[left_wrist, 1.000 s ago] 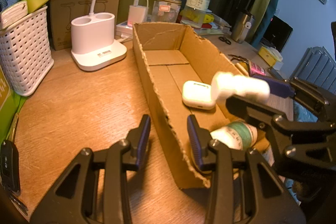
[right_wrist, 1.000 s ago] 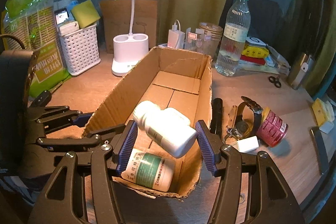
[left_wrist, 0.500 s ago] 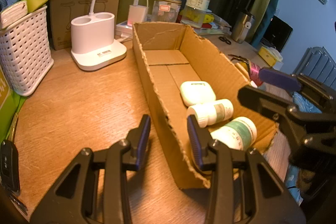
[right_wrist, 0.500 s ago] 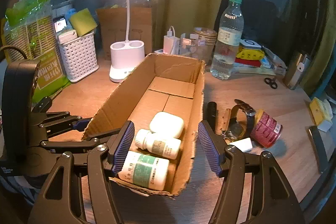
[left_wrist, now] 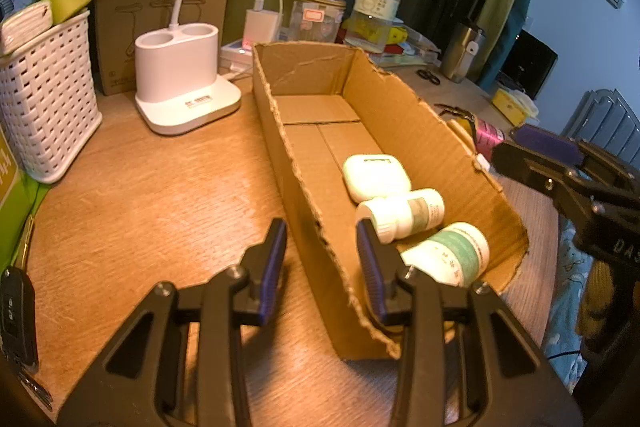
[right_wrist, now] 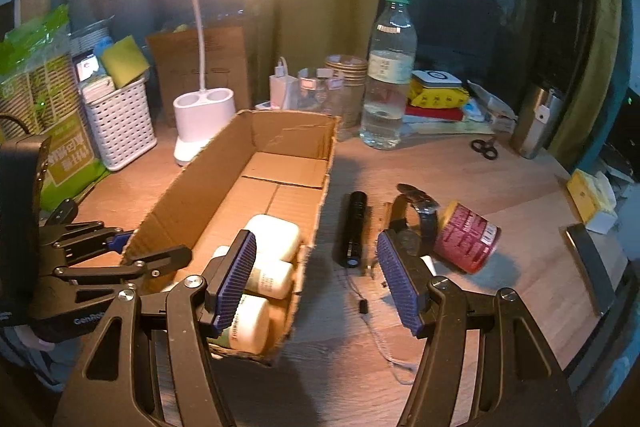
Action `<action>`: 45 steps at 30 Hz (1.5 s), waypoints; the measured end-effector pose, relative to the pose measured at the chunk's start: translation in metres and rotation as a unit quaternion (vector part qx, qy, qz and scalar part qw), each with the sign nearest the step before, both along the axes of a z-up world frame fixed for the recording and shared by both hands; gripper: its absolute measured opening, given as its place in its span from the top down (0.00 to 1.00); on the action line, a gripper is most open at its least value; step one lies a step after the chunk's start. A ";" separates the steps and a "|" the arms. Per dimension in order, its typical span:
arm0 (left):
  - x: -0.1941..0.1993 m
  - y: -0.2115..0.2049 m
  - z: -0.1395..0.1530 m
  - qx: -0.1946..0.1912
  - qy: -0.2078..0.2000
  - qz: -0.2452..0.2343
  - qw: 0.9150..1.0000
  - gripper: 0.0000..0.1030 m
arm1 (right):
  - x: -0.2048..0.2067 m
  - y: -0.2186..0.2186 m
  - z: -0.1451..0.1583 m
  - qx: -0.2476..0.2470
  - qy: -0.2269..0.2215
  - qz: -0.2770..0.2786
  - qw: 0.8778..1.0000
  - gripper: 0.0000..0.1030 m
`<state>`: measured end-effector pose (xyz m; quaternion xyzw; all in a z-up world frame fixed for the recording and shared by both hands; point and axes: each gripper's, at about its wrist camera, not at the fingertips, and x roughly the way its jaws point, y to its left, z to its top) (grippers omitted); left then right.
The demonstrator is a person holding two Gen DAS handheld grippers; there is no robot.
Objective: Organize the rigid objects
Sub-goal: 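Move the right tool back to the white charger block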
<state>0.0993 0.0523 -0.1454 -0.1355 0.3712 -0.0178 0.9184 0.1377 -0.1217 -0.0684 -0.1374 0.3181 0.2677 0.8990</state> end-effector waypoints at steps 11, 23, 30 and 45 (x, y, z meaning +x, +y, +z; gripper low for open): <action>0.000 0.000 0.000 0.000 0.000 0.000 1.000 0.63 | 0.009 -0.021 -0.004 -0.004 -0.002 -0.034 0.999 0.36; 0.000 0.001 0.000 0.000 0.000 0.000 1.000 0.63 | 0.023 -0.040 -0.010 -0.005 -0.001 -0.074 0.997 0.35; -0.001 -0.001 0.000 -0.001 0.000 0.000 1.000 0.63 | 0.037 -0.053 -0.025 -0.004 0.013 -0.099 0.995 0.34; -0.002 -0.002 0.000 -0.001 0.000 0.000 1.000 0.63 | 0.059 -0.050 -0.053 -0.008 0.041 -0.103 0.994 0.34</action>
